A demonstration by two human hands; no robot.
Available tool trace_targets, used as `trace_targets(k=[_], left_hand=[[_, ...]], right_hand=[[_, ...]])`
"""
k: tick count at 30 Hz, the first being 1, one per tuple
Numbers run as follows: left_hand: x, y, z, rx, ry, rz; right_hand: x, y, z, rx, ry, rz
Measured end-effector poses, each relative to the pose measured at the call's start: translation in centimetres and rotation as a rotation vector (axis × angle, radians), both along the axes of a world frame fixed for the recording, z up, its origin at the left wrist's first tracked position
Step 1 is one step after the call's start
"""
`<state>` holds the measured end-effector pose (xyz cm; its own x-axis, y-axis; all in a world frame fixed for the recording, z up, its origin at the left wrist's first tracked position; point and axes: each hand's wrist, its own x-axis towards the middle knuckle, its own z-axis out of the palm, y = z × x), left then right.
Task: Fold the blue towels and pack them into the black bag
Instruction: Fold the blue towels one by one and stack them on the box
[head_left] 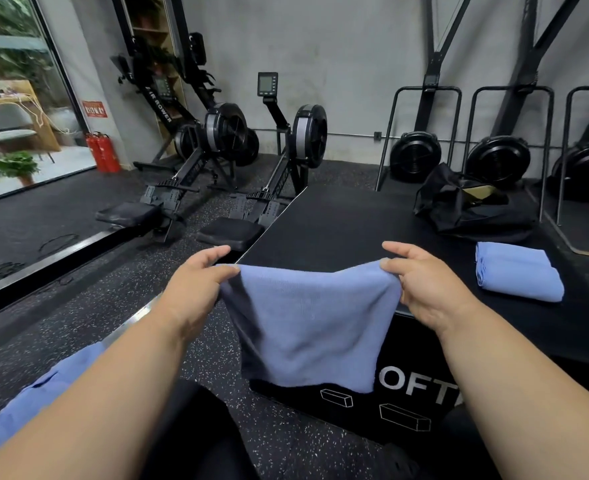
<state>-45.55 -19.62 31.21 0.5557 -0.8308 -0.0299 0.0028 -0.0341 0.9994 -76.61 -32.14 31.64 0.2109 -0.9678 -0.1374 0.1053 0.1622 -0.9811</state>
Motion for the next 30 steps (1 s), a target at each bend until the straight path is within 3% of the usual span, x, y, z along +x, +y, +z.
trace_targets(k=[6, 10, 19, 26, 30], left_hand=[[-0.7, 0.1, 1.4, -0.027, -0.259, 0.014], [-0.3, -1.5, 3.0, -0.059, -0.387, -0.01], [1.1, -11.8, 10.6, -0.051, -0.375, -0.097], [1.6, -18.0, 21.8, -0.368, -0.396, -0.085], [1.0, -17.1, 17.6, -0.335, -0.395, -0.156]], right_hand=[[-1.2, 0.0, -0.9, 0.043, 0.062, 0.033], [-1.1, -1.3, 0.6, -0.056, 0.134, -0.039], [1.4, -10.6, 8.8, -0.247, 0.204, -0.142], [0.9, -16.6, 21.2, -0.5, 0.098, -0.254], [-0.5, -16.5, 19.2, -0.507, 0.145, -0.274]])
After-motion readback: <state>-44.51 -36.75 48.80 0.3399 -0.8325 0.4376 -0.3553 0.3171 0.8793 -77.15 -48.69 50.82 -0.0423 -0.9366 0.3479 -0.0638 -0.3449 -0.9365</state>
